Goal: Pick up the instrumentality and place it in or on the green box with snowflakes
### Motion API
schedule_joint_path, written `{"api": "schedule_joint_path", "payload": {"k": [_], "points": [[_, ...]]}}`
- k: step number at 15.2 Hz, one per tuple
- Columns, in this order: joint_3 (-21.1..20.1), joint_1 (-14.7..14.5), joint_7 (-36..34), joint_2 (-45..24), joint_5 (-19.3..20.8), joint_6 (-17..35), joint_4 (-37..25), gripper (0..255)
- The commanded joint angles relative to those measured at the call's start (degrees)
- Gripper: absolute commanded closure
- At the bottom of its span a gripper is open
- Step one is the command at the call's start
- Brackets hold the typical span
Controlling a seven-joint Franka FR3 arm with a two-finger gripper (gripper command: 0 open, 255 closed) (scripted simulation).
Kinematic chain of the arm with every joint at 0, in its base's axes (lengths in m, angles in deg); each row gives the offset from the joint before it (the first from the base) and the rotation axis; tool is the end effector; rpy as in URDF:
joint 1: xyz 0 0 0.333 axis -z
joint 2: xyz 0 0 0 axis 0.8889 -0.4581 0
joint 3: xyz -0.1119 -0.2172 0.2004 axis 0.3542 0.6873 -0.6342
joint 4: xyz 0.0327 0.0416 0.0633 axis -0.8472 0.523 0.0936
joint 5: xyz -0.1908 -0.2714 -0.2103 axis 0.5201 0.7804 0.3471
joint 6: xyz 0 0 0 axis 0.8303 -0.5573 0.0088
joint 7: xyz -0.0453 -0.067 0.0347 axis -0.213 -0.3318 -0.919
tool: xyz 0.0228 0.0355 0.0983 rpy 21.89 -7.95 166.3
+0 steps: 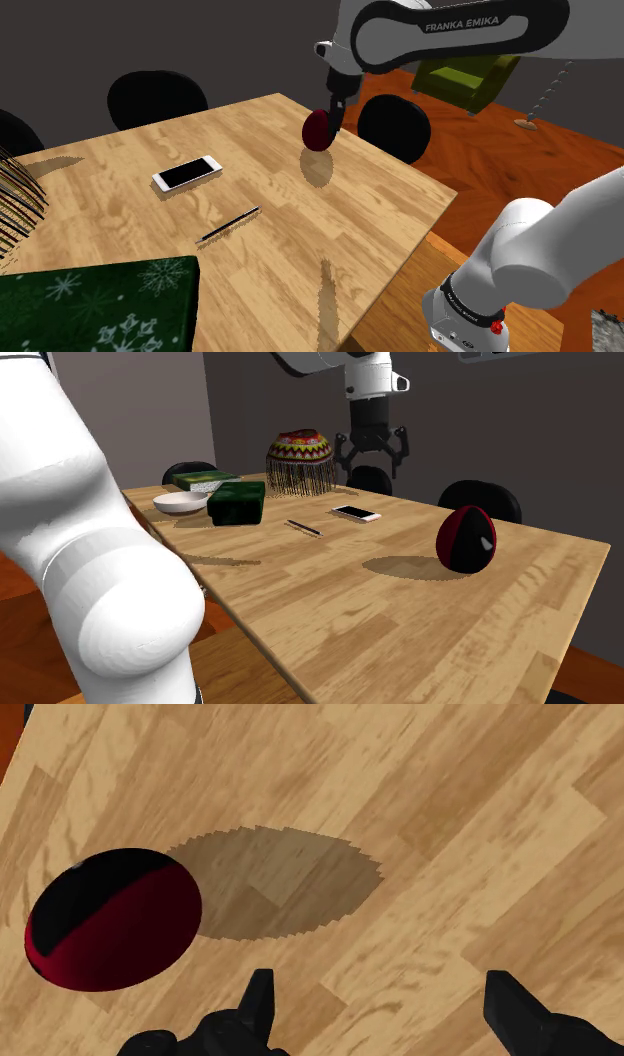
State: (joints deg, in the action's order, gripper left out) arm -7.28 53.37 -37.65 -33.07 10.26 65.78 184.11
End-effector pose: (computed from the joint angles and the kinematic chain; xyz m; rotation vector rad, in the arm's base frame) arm 0.4671 0.0753 0.5311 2.8559 1.0834 0.1304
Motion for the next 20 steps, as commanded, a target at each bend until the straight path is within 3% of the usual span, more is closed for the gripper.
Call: {"api": "schedule_joint_path", "payload": {"k": [1, 20], "points": [[-0.49, -1.38, 3.21, -4.01, -0.55, 1.01, -2.21, 0], [-8.59, -10.34, 29.71, -29.7, -1.64, 7.16, -13.49, 0]]}}
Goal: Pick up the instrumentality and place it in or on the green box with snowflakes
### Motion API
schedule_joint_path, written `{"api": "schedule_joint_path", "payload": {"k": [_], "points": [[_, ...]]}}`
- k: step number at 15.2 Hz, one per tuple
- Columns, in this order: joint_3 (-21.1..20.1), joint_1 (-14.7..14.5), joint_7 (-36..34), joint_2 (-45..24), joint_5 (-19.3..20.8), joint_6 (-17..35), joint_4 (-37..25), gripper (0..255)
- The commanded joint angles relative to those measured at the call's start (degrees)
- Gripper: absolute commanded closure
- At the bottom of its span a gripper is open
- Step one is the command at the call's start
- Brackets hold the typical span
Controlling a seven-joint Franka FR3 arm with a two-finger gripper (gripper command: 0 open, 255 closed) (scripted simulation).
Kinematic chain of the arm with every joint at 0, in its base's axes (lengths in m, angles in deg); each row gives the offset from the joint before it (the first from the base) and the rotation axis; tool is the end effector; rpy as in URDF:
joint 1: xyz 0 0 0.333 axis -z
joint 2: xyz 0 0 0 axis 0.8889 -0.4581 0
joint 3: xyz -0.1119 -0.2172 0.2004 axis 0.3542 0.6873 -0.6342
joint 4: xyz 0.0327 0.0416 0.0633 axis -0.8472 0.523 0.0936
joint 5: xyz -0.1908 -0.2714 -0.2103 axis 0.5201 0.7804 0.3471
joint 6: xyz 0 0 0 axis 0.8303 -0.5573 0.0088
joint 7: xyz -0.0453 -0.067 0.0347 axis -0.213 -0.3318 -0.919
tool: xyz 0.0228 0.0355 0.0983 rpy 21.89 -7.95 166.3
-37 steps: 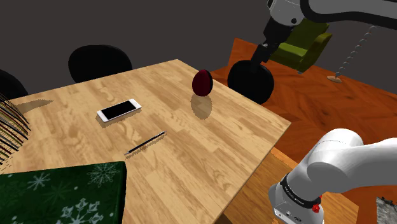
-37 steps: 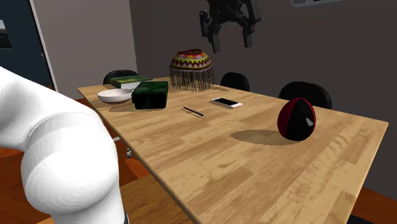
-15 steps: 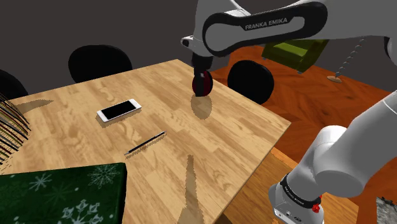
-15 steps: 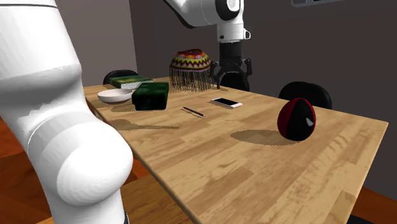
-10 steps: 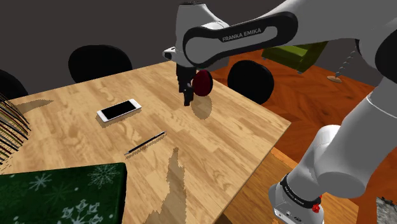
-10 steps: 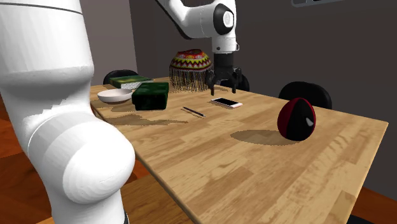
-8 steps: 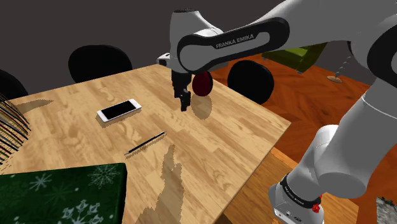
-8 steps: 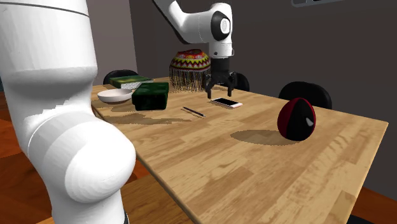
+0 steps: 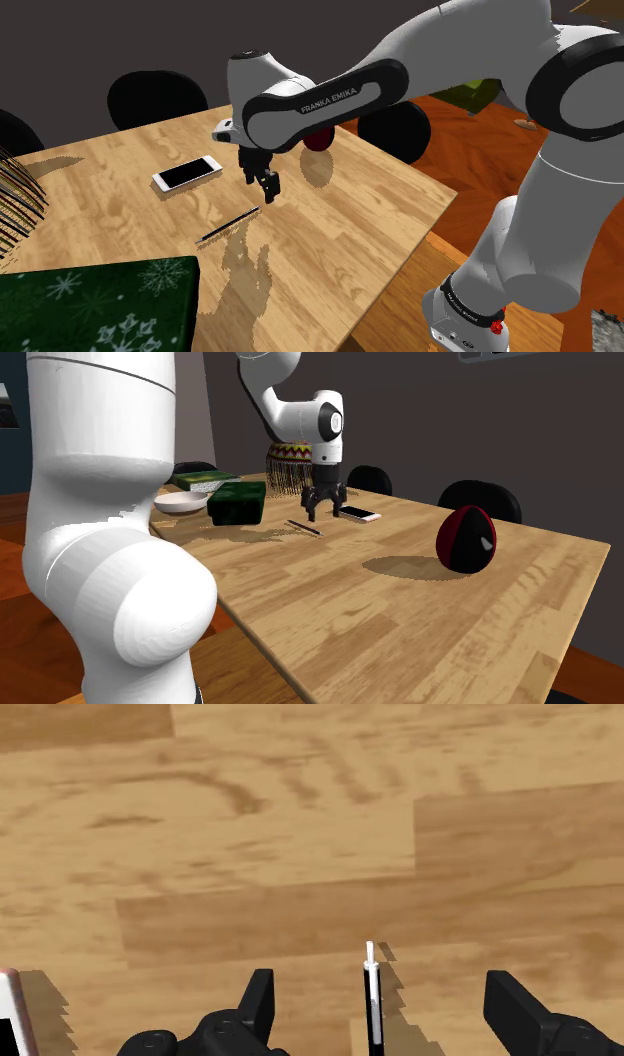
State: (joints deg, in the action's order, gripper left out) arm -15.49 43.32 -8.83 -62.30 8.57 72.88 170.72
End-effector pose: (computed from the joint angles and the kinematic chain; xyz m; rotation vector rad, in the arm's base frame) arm 0.5282 0.2743 0.3794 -2.2455 -2.1822 0.0785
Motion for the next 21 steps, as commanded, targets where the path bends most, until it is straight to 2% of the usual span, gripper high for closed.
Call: {"api": "schedule_joint_path", "payload": {"k": [1, 7, 15, 16, 21], "points": [[-0.37, -0.29, 0.84, -0.75, 0.12, 0.77, 0.32, 0], [-0.23, -0.37, 0.52, -2.89, 0.6, 5.37, 2.81, 0], [-0.23, -0.37, 0.52, -2.89, 0.6, 5.36, 2.81, 0], [-0.23, -0.37, 0.52, -2.89, 0.6, 5.36, 2.81, 255], [-0.19, -0.3, 0.62, -2.87, 0.59, 5.42, 2.88, 255]]}}
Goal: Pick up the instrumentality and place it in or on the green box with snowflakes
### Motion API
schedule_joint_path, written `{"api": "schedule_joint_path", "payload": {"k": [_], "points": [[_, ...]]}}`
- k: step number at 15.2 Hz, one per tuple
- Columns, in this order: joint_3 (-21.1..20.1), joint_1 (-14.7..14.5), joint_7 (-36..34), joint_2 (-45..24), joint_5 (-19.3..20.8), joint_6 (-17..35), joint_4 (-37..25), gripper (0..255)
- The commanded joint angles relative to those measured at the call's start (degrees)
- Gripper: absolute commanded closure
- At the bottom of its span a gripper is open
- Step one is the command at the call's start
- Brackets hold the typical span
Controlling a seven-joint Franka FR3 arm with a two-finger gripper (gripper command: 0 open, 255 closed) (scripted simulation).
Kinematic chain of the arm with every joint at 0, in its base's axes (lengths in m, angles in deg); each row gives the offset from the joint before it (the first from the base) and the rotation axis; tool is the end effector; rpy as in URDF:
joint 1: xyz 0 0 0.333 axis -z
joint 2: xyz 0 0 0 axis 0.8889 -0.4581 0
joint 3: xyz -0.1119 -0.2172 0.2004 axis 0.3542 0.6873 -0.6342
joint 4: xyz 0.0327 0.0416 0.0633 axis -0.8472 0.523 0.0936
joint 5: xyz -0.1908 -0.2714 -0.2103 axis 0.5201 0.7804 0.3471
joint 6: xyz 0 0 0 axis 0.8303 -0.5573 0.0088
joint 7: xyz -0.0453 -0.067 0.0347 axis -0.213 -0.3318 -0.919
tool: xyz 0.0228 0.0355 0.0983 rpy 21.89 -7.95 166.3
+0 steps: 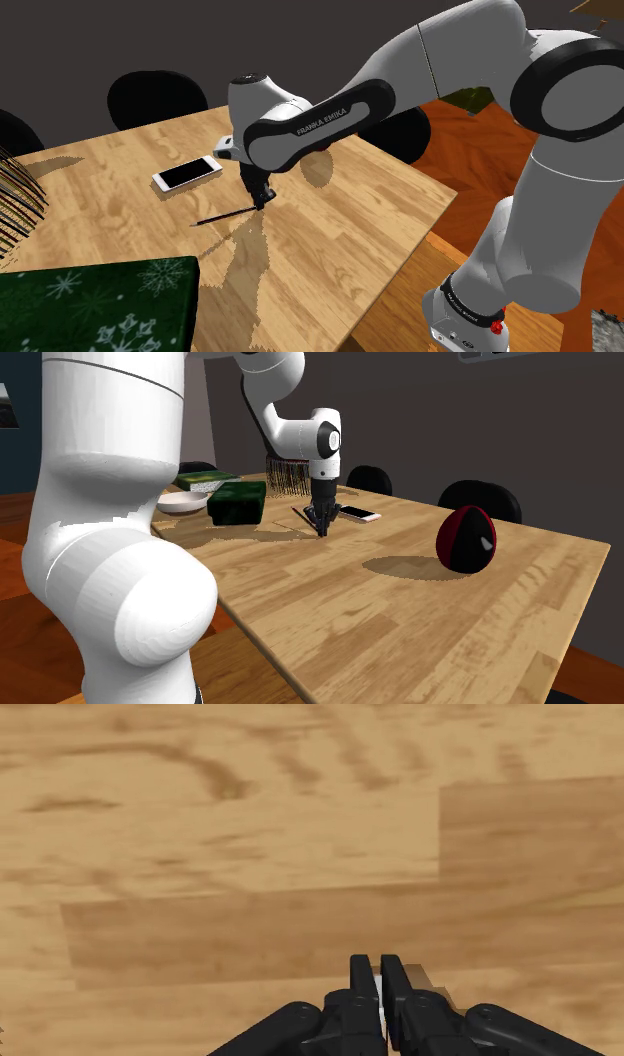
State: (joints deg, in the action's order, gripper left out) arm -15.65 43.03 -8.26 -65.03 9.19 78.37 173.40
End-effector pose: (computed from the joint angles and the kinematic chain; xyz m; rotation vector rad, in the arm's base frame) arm 0.5255 0.2785 0.3385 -2.2169 -2.2108 0.0747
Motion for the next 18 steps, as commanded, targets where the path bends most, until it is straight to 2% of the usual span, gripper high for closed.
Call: {"api": "schedule_joint_path", "payload": {"k": [1, 4, 18], "points": [[-0.06, -0.06, -0.02, -0.18, -0.02, -0.1, 0.14, 255], [-0.07, -0.09, -0.06, -0.17, -0.02, -0.12, 0.12, 255], [-0.32, 0.11, 0.64, 4.54, -1.03, -9.79, -4.89, 255]]}}
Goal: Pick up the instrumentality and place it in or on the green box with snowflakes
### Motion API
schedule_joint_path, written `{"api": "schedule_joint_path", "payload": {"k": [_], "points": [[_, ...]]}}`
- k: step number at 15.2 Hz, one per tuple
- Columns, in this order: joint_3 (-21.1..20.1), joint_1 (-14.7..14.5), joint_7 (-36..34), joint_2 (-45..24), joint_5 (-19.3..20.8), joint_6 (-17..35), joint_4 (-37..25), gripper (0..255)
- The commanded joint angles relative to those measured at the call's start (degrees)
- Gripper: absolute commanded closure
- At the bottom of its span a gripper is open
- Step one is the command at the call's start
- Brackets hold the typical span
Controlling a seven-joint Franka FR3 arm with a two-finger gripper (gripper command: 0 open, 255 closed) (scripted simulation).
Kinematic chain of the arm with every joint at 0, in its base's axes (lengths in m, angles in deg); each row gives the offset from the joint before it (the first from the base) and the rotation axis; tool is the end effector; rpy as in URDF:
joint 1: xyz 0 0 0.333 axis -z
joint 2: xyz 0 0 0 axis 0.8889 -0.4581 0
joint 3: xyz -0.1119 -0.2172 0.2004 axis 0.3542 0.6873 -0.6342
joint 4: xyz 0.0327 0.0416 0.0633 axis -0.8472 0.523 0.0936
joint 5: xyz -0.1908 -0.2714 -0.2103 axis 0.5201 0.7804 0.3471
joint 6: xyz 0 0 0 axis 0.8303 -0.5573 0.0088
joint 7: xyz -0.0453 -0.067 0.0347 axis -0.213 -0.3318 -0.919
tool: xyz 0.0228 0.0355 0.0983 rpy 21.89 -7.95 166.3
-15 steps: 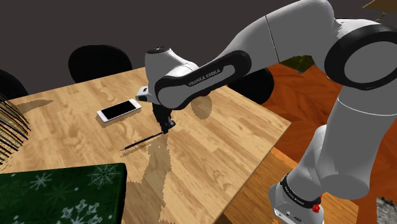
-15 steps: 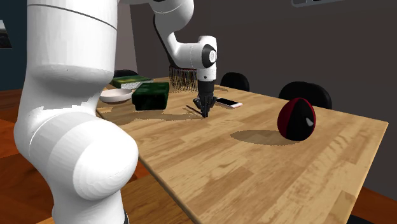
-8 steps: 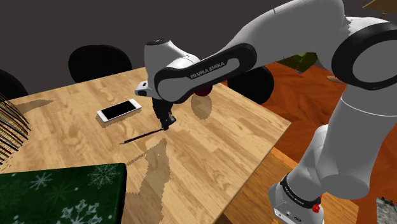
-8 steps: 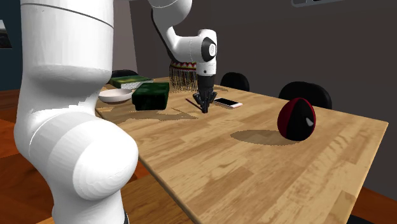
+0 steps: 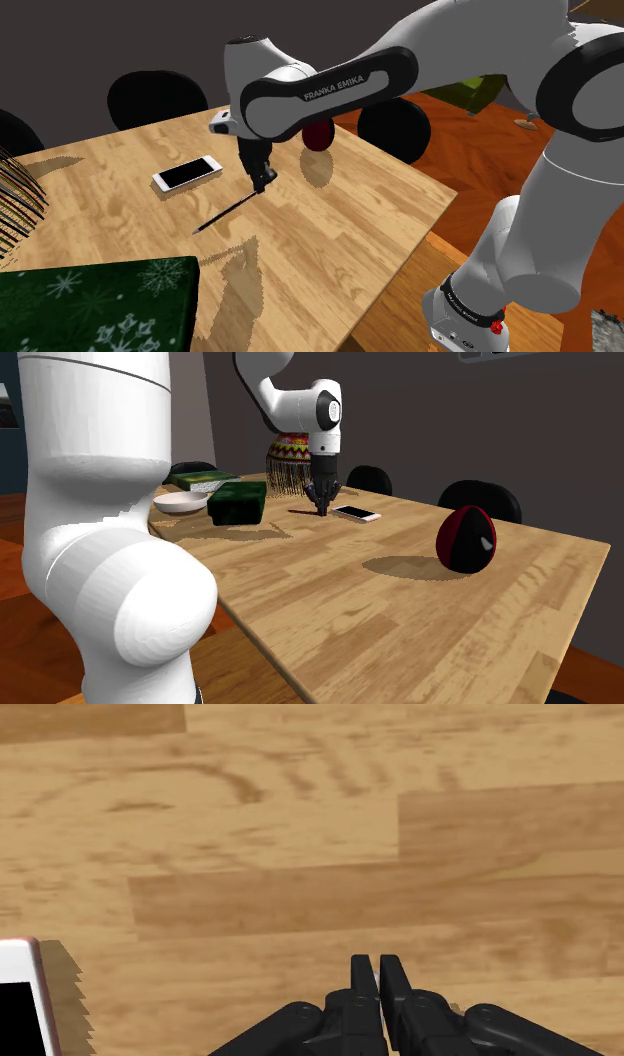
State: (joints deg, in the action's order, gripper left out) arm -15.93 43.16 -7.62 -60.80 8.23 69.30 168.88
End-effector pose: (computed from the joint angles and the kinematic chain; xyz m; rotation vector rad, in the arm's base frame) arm 0.5246 0.2792 0.4044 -2.2132 -2.2104 0.0842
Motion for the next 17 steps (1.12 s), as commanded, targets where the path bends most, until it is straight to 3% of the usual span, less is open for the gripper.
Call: {"api": "schedule_joint_path", "payload": {"k": [1, 17], "points": [[-0.04, -0.01, 0.03, 0.58, -0.12, -1.43, -0.83, 255], [-0.14, 0.04, 0.42, 3.14, -0.64, -13.11, -9.98, 255]]}}
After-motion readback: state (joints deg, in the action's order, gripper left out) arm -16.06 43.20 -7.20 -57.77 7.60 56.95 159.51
